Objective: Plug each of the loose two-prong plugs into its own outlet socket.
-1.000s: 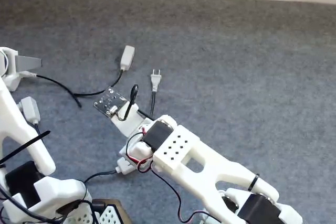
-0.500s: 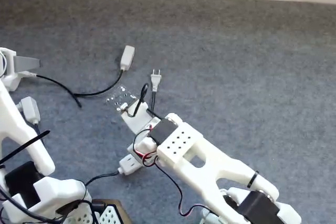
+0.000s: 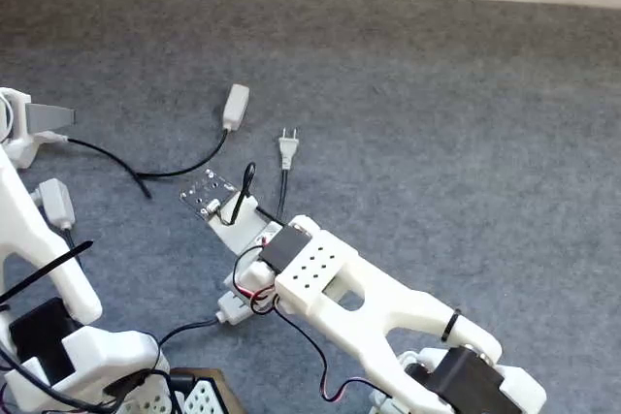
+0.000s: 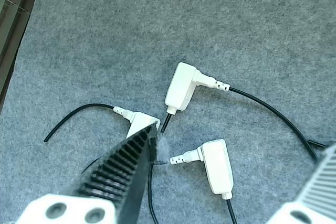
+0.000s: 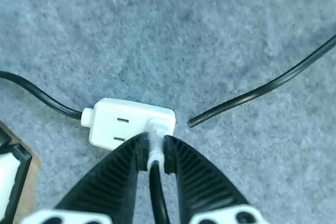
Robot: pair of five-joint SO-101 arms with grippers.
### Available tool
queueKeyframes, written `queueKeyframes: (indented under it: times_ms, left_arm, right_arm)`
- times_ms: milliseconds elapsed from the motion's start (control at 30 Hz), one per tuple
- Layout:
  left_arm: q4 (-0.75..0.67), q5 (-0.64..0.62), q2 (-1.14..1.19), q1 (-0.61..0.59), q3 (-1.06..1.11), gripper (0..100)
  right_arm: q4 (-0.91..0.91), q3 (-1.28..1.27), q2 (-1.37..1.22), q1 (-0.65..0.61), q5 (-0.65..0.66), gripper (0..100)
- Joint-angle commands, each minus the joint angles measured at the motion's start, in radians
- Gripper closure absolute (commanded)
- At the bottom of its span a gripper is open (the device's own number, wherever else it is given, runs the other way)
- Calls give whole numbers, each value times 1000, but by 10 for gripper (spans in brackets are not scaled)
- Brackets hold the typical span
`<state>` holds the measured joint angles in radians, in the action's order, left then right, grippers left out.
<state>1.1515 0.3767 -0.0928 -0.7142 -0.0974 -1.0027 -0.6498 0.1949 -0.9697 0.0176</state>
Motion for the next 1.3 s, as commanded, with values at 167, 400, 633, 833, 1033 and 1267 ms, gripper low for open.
queueKeyframes:
  times_ms: [167,400,633,833,1033,1267]
  left_arm:
    - [302,78,-13,122,-102,557]
    - [637,84,-15,323,-246,557]
    - [629,290,-120,567,211,595]
    - [497,316,-312,808,639,617]
    - [235,318,-456,929,989,617]
    - [32,245,-496,1021,1142,618]
  right_arm:
    - [-189,128,332,87,123,733]
    - [-407,475,424,326,178,732]
    - [-387,380,433,645,180,732]
    - [-13,-157,559,759,181,732]
    - [140,-429,585,777,209,732]
    - [236,-507,556,776,210,732]
